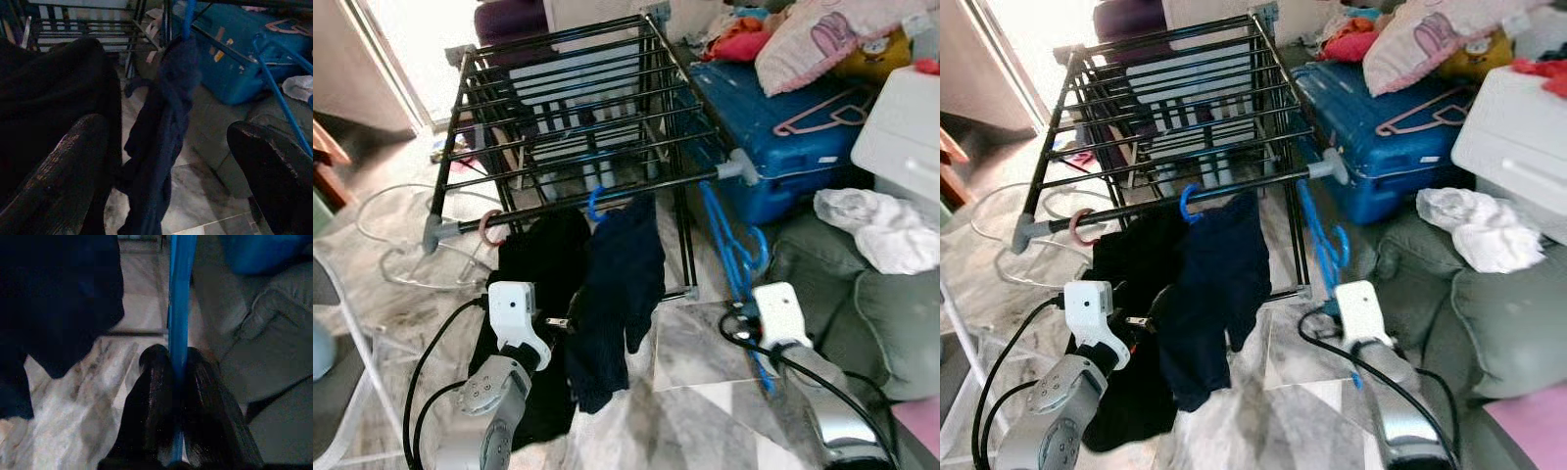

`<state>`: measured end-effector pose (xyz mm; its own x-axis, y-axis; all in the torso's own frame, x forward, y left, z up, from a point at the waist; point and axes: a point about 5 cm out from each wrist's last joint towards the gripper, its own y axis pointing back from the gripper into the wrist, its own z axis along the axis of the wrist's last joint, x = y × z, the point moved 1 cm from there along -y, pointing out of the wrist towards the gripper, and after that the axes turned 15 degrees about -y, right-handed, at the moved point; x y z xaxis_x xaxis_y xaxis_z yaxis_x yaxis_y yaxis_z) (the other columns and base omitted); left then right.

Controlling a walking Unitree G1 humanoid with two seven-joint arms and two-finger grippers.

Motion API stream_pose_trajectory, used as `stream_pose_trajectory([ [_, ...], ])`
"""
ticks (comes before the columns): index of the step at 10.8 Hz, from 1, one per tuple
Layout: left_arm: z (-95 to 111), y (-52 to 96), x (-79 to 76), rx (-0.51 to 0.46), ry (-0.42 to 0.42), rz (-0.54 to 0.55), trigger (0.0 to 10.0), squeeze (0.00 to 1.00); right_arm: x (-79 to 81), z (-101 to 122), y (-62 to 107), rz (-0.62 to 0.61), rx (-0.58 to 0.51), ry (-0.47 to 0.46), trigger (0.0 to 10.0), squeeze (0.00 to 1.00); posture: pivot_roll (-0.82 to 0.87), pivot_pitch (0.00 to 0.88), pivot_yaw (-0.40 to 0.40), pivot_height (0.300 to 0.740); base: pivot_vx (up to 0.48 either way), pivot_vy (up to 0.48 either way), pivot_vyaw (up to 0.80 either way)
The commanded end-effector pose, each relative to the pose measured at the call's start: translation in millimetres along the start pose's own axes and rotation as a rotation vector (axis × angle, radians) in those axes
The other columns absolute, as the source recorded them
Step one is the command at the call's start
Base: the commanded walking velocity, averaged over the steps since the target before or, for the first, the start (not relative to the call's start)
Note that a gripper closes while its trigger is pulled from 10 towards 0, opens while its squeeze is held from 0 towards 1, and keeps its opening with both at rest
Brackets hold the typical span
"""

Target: Hang hanger

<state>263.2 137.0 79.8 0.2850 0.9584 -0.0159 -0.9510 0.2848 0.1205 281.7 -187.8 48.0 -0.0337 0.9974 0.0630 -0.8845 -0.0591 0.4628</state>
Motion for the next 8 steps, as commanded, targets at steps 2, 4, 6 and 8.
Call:
stream_pose_trajectory([
  [2, -5.9, 3.6, 6.3, 0.017, 0.001, 0.025, 10.0, 0.0, 11.9, 7.0, 0.8, 0.045, -0.008, 0.006, 10.0, 0.0, -0.16, 0.0, 0.125, 0.74, 0.249, 0.306, 0.0],
  [4, -4.7, -0.2, 6.1, -0.001, 0.0, 0.04, 10.0, 0.0, 12.4, 0.3, 2.3, 0.061, 0.044, 0.042, 10.0, 0.0, -0.17, 0.0, 0.073, 0.74, 0.0, 0.0, 0.0],
  [6, 2.0, -6.4, 9.9, -0.039, -0.015, 0.068, 10.0, 0.0, 17.1, -5.5, 0.6, 0.103, 0.1, 0.107, 10.0, 0.0, -0.15, 0.0, 0.006, 0.74, 0.0, 0.0, 0.0],
  [8, -5.2, -0.4, 12.5, -0.021, 0.011, 0.103, 10.0, 0.0, 18.9, -12.1, -6.6, 0.094, 0.133, 0.085, 10.0, 0.0, -0.13, 0.0, 0.029, 0.74, 0.0, 0.12, 0.0],
])
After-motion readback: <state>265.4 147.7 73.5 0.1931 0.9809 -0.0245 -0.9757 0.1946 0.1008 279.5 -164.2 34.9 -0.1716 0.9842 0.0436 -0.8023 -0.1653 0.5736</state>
